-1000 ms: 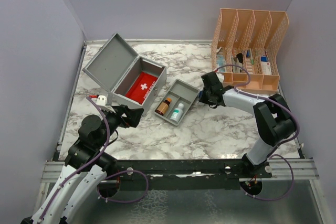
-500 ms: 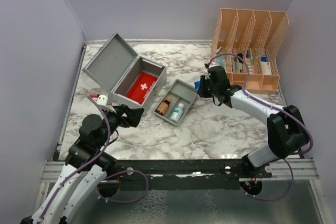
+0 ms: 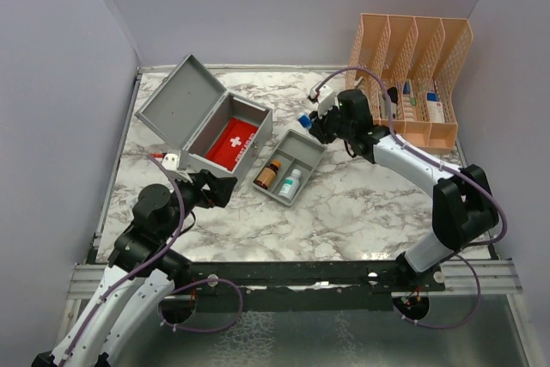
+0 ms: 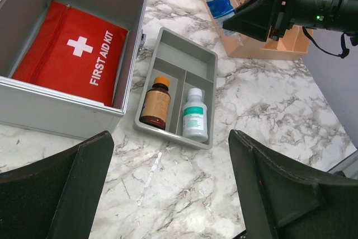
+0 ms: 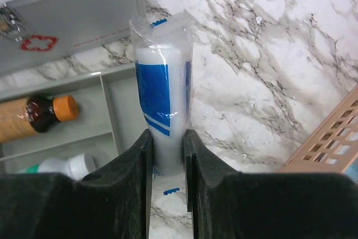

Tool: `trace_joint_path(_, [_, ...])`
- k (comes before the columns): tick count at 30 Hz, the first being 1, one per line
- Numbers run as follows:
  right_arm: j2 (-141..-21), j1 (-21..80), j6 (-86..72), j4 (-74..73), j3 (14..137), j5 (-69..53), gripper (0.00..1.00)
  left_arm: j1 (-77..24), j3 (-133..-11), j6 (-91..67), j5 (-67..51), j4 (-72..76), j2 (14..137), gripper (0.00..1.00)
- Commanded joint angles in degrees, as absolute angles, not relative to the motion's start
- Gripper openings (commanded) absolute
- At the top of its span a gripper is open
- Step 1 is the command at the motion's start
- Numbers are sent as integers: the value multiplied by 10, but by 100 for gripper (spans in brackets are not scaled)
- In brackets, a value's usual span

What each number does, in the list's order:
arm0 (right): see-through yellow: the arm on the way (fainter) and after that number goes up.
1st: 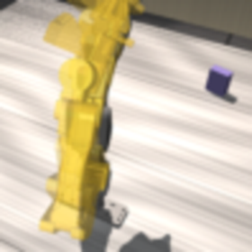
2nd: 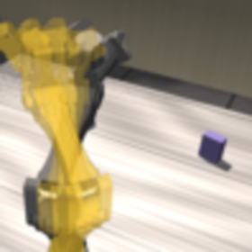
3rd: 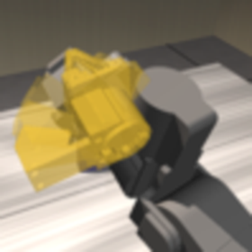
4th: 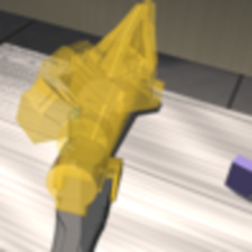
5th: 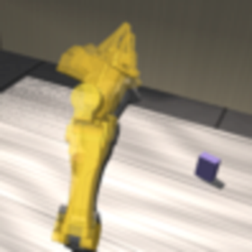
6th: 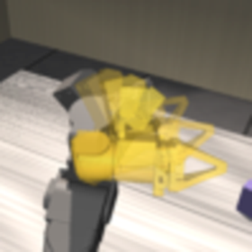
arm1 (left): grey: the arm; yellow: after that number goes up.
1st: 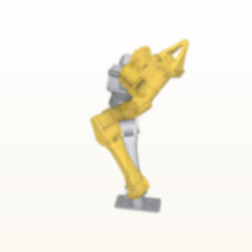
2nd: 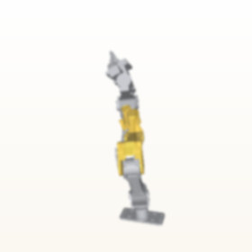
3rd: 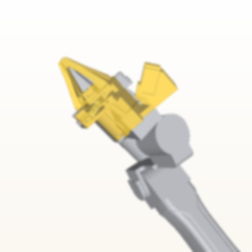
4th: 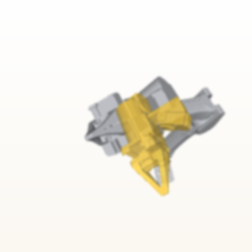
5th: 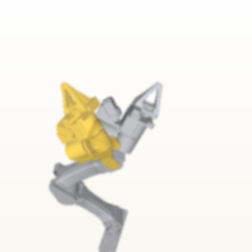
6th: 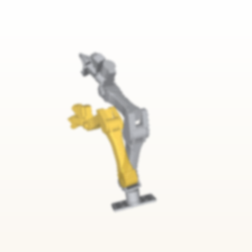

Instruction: Organize the medicine kit

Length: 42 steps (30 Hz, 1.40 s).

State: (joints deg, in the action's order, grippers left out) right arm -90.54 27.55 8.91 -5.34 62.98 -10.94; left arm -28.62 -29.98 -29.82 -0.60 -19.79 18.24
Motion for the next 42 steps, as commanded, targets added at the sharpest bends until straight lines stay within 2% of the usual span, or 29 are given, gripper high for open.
trace_joint_path(1, [-928,281,212,-43,638,-143,22,-287,-304,-295,-17,-188,199,88])
trace_joint_path(15, [-1058,300,242,-199,739,-119,25,-287,-307,-289,-54,-180,221,88])
trace_joint_path(20, [-1054,304,220,-202,752,-116,44,-287,-315,-271,-82,-175,241,88])
trace_joint_path(25, [-1039,312,214,-218,763,-112,51,-287,-329,-269,-100,-171,268,87])
trace_joint_path(31, [-1007,313,150,-228,767,-51,52,-287,-349,-268,-123,-169,303,86])
trace_joint_path(35, [-953,313,29,-214,746,-8,51,-287,-370,-265,-136,-169,339,84])
trace_joint_path(38, [-917,313,-65,-212,715,-29,49,-288,-387,-259,-152,-167,371,83])
trace_joint_path(42, [-864,313,-203,-189,645,-16,42,-302,-410,-237,-140,-164,423,73])
